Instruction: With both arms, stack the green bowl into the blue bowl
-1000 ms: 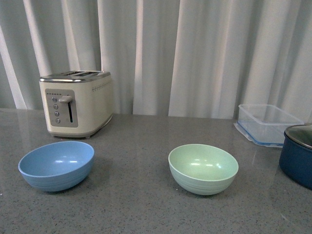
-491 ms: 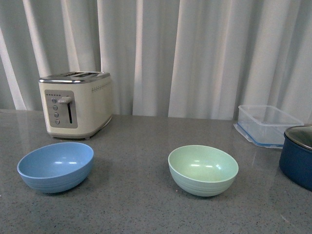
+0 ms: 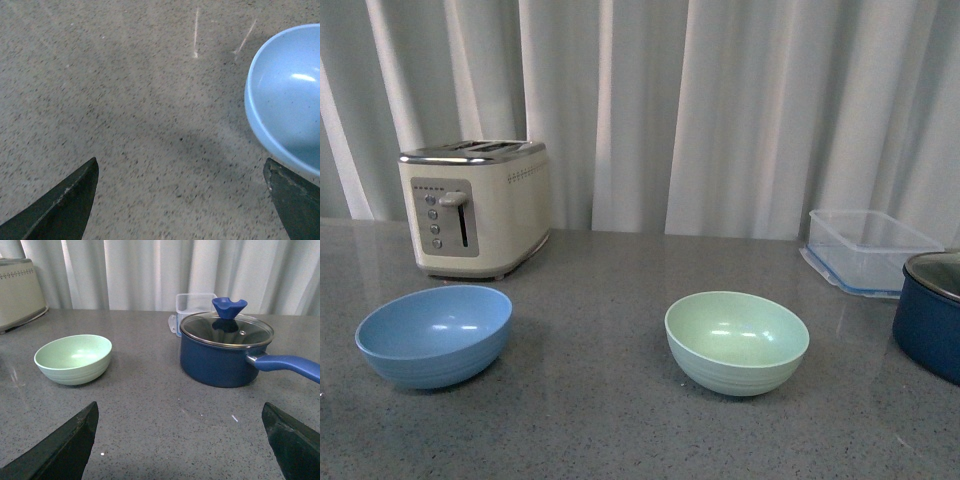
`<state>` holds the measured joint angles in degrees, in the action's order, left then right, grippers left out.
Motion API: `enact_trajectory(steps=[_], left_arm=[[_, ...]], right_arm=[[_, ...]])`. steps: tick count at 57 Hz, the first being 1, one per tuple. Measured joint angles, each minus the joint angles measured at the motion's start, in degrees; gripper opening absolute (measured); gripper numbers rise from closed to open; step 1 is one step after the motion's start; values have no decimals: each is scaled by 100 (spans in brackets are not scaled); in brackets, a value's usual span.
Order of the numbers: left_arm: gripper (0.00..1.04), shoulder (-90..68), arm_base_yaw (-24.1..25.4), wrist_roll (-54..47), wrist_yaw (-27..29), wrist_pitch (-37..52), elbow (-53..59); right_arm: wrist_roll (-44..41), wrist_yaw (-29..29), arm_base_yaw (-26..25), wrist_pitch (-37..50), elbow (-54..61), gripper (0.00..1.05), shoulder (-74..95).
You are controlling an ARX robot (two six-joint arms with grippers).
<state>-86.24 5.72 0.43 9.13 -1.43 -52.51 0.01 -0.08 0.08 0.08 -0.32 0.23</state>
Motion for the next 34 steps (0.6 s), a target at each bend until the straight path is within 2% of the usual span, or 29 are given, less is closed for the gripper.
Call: enact_trajectory(steps=[34], left_arm=[[98,-1888,-382,205,173,149,-1325]], right_arm=[[0,0,0,0,0,95,0]])
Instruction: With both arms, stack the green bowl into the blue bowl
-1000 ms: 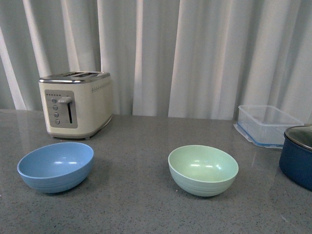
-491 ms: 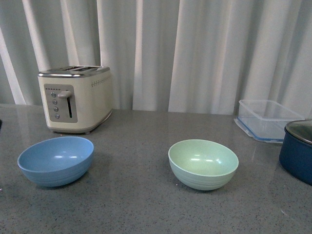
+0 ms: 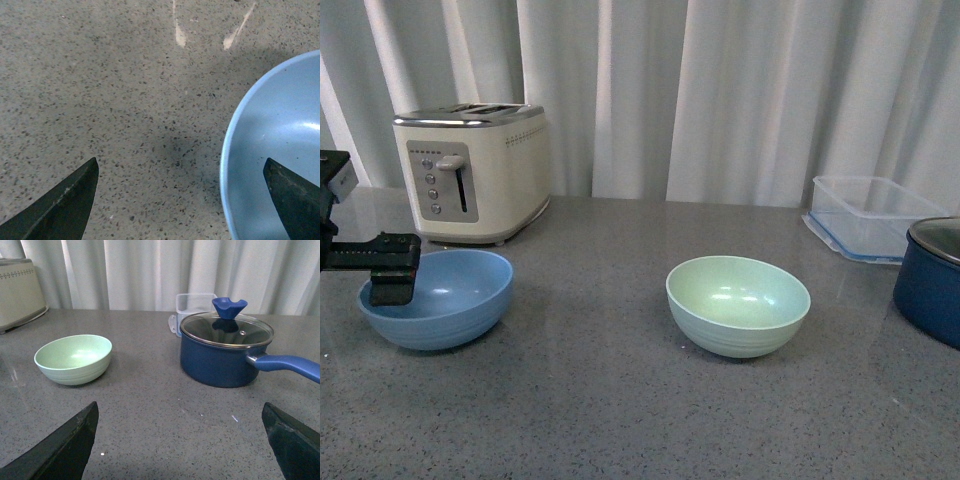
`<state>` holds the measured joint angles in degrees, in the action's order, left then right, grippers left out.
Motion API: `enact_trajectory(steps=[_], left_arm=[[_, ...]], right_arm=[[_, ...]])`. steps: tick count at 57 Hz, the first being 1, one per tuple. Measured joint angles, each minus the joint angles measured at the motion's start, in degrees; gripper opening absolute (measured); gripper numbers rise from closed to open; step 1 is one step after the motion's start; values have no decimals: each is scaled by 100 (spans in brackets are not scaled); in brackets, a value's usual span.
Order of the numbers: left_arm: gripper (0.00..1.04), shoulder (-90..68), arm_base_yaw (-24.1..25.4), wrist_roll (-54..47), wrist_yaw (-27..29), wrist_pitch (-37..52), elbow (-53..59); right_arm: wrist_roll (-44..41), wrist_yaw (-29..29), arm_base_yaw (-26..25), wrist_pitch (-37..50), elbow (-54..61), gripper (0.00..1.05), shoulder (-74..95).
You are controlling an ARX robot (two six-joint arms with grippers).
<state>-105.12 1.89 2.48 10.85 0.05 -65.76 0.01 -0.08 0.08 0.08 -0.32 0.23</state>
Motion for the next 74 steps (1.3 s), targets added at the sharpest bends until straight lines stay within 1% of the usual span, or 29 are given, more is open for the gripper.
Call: enact_trajectory(steps=[7,10,17,19,22,24,31,33,37,39,42,44,52,61,71,74], left_arm=[[98,-164,-87,44,17,0,-101],[91,-201,-116,74,90,15,-114],[72,-216,-195,136,192,55,-114],[68,-216,-199,155,219,55,-114],[59,-216,-205,208,225,42,-114],[56,-216,-205,232,234,26,-114],[36,-216,-201,339,243,-9,-114],[32,-216,-201,369,247,-13,-114],[22,-197,-201,415,251,-50,-114],[13,-157,-201,457,254,-83,-114],[5,-72,-203,579,210,-149,-118],[3,-7,-219,623,219,-186,-125],[4,212,-319,719,243,-339,-197],[4,354,-564,918,234,-485,-348],[4,245,-1167,1207,227,-647,-691],[4,170,-1263,1259,227,-680,-776]], right_arm=[[-2,0,0,0,0,95,0],[0,0,0,0,0,95,0],[-2,0,0,0,0,95,0],[0,0,0,0,0,95,0],[0,0,0,0,0,95,0],[-2,0,0,0,0,95,0],[0,0,0,0,0,95,0],[-2,0,0,0,0,95,0],[0,0,0,0,0,95,0],[0,0,0,2,0,95,0],[0,0,0,0,0,95,0],[0,0,0,0,0,95,0],[-2,2,0,0,0,95,0],[0,0,0,0,0,95,0],[-2,0,0,0,0,95,0],[-2,0,0,0,0,95,0]])
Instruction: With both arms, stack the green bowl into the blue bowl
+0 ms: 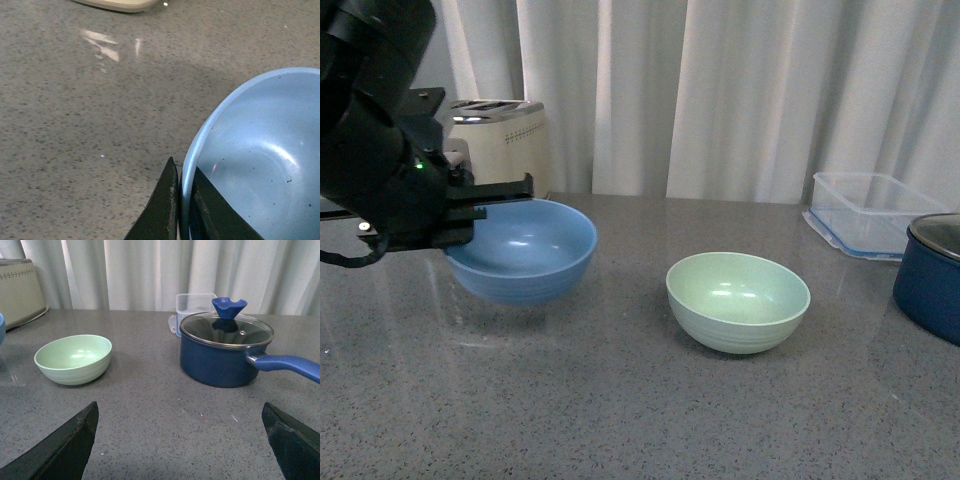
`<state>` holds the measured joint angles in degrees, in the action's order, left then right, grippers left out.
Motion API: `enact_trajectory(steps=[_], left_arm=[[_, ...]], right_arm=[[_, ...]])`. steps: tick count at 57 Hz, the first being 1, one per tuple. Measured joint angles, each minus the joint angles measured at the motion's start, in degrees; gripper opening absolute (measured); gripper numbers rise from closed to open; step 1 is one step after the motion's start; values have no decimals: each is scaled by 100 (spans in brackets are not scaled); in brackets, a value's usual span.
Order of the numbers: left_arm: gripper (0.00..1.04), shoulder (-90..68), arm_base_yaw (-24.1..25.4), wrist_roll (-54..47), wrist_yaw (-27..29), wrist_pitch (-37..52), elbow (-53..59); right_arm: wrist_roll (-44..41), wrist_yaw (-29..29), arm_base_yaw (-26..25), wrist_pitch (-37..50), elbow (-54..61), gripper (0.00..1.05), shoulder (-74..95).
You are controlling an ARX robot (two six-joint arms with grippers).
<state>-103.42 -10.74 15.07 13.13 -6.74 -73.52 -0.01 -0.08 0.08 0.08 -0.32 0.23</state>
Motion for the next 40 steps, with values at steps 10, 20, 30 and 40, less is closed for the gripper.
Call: enact_trajectory(steps=[10,20,30,40], left_arm=[[4,-319,-247,92,37,-61,-345],[4,-564,-376,136,59,-90,-560],[4,-693,-444,168,81,-92,-658],[4,-826,-496,186,85,-101,-660]], right_arm=[[2,0,0,0,0,95,0],[0,0,0,0,0,95,0],[2,0,0,0,0,95,0],[0,0,0,0,0,95,0]])
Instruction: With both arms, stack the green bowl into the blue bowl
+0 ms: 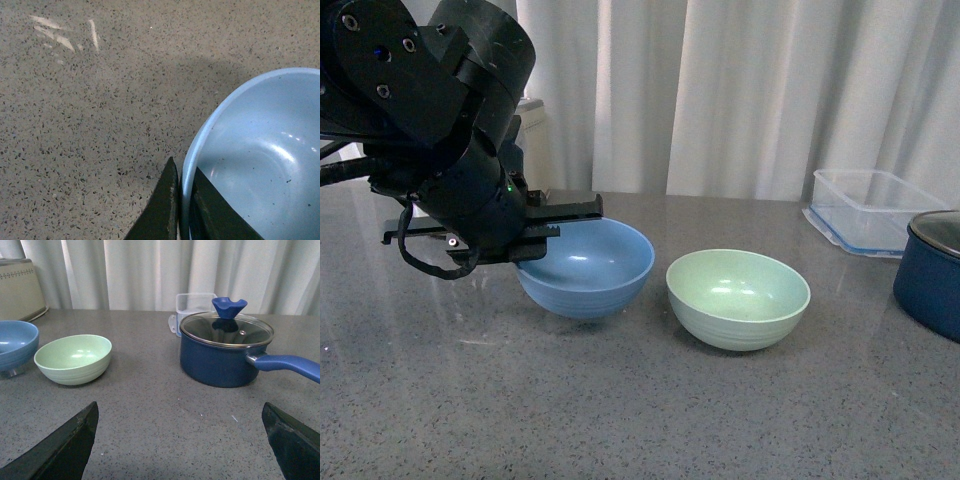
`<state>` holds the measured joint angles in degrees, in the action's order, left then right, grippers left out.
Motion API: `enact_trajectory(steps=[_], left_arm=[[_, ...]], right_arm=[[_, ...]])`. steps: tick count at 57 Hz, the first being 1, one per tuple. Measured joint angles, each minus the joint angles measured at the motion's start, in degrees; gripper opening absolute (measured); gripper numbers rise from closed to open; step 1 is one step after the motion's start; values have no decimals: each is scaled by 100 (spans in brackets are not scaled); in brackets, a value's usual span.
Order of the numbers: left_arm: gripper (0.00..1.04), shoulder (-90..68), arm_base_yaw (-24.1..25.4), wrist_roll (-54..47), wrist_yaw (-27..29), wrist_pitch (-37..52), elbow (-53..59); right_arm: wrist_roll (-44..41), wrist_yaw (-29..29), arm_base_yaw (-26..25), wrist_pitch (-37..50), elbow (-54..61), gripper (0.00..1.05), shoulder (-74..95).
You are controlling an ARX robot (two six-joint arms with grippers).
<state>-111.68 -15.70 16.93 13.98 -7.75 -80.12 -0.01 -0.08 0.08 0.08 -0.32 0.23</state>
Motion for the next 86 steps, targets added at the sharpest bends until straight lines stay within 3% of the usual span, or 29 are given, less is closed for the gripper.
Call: enact_trajectory(steps=[43,57,71,74,86], left_arm=[[5,-402,-22,120,-50,28,-208],[58,-387,-22,118,-111,44,-96],[96,-385,-22,118,-111,44,-96],[100,-385,-22,109,-111,44,-94],[98,-382,-24,114,-111,44,-94]], right_arm=[[0,0,0,0,0,95,0],[2,0,0,0,0,95,0],[0,0,0,0,0,95,0],[0,0,0,0,0,95,0],[2,0,0,0,0,95,0]])
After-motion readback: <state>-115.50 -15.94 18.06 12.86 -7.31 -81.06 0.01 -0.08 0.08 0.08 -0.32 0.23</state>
